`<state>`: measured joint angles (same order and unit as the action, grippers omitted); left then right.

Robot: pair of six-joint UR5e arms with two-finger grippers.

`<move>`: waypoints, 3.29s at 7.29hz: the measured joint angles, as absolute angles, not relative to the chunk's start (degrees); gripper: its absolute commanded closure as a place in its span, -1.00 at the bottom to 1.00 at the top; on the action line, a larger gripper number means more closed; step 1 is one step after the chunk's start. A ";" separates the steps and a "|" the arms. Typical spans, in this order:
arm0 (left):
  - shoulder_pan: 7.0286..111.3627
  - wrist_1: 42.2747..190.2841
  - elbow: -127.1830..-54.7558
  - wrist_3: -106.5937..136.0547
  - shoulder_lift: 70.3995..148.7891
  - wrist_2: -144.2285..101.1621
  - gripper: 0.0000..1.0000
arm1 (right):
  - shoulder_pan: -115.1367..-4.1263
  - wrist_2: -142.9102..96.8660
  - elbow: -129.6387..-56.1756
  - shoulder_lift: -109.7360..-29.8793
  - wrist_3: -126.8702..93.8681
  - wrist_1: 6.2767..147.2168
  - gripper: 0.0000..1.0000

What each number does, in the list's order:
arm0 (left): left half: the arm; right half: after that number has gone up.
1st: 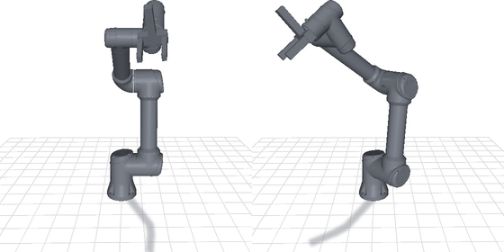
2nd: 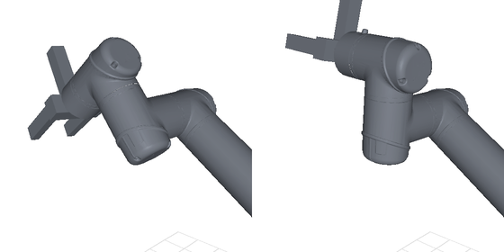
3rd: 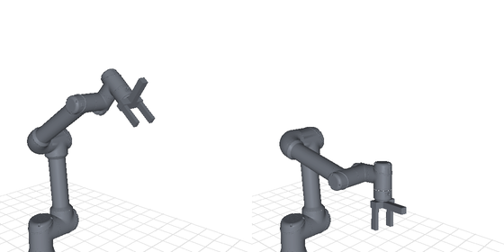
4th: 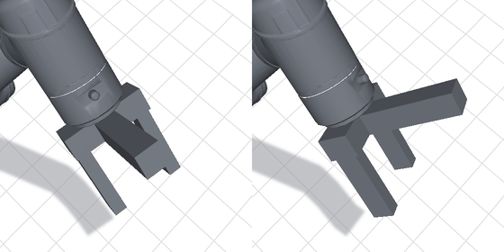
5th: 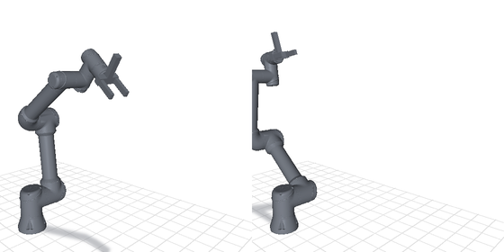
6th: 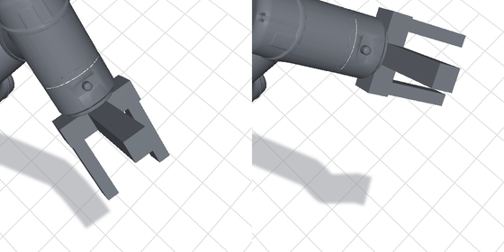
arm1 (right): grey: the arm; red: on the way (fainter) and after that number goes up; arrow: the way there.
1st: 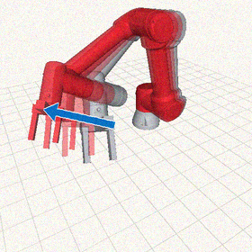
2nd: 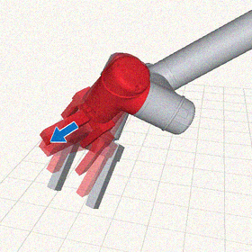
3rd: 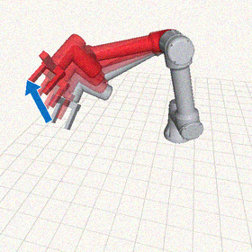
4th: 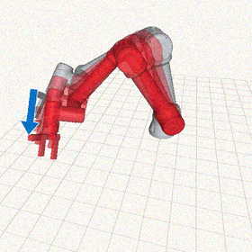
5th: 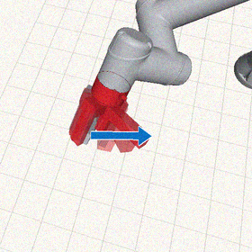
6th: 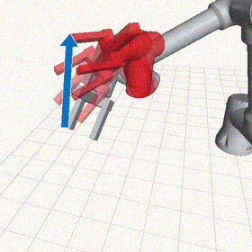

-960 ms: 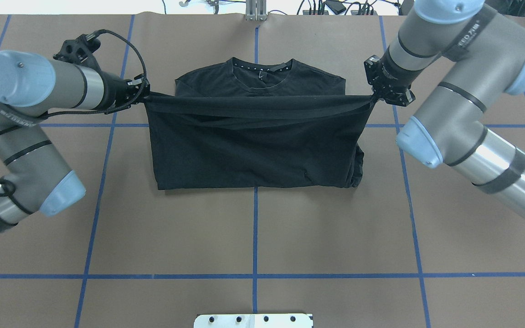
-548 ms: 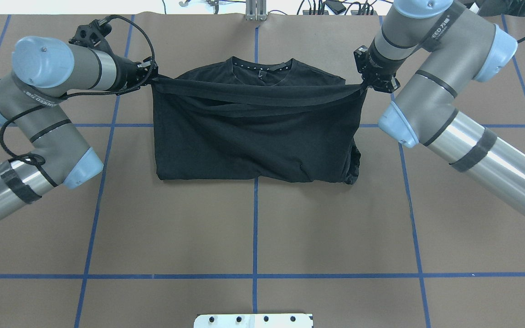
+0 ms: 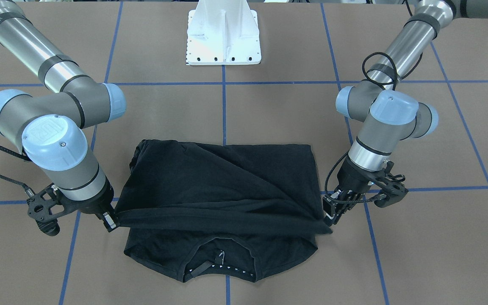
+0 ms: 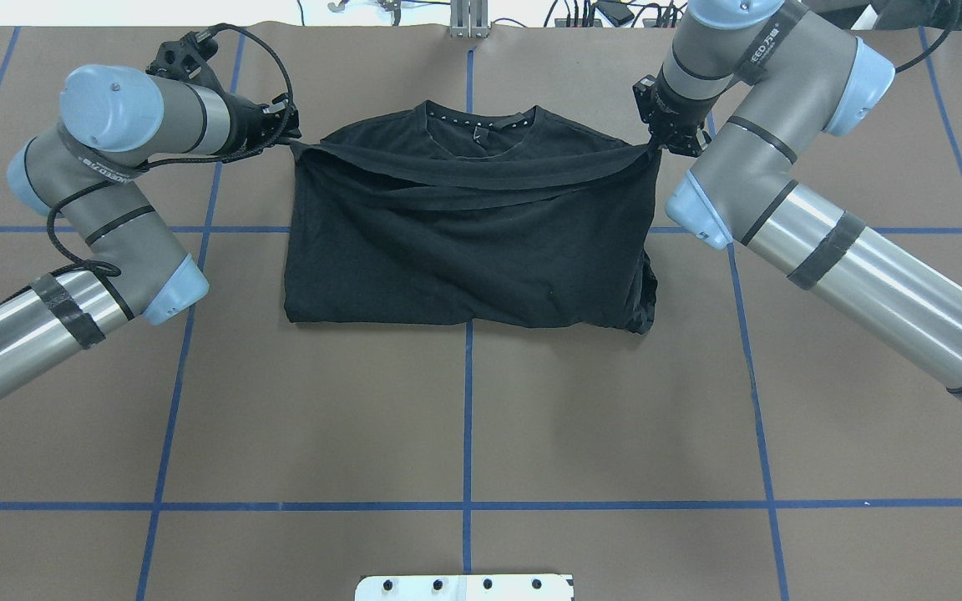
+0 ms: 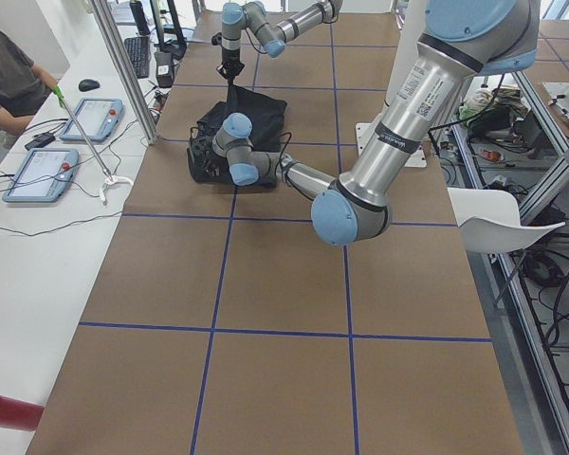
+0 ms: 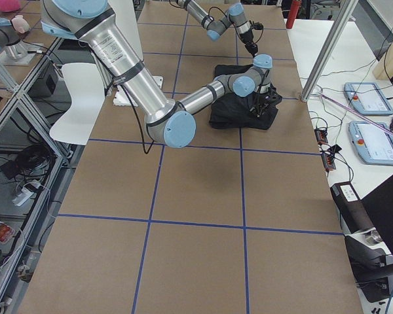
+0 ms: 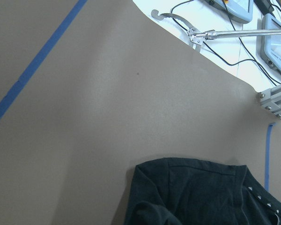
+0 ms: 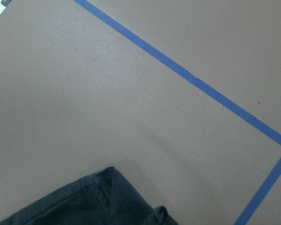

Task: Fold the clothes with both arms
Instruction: 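Lift the hem with both grippers, fold it onto the collar, release, then move the right gripper down to the folded shirt's corner nearest it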

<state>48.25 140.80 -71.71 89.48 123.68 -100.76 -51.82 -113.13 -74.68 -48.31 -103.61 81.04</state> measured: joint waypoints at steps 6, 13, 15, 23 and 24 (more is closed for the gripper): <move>51.20 143.97 -69.98 83.58 123.42 -100.09 -0.24 | -50.65 -111.49 -73.75 -45.58 -108.40 80.41 -0.58; 51.13 143.64 -72.06 83.80 122.20 -100.01 -0.31 | -34.14 -101.59 -106.35 -71.33 -123.19 80.10 -0.57; 51.05 143.48 -72.37 83.90 122.17 -99.92 -0.31 | -31.19 -98.96 -106.71 -71.95 -123.37 80.07 -0.57; 51.07 143.44 -72.65 83.88 121.35 -99.70 -0.31 | -28.55 -97.09 -105.19 -70.82 -123.68 79.43 -0.07; 51.07 143.44 -72.78 83.86 121.08 -99.68 -0.31 | -28.52 -97.11 -104.62 -70.73 -123.87 78.47 0.19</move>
<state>51.07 143.44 -72.78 83.86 121.08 -99.68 -28.52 -97.11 -104.62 -70.73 -123.87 78.47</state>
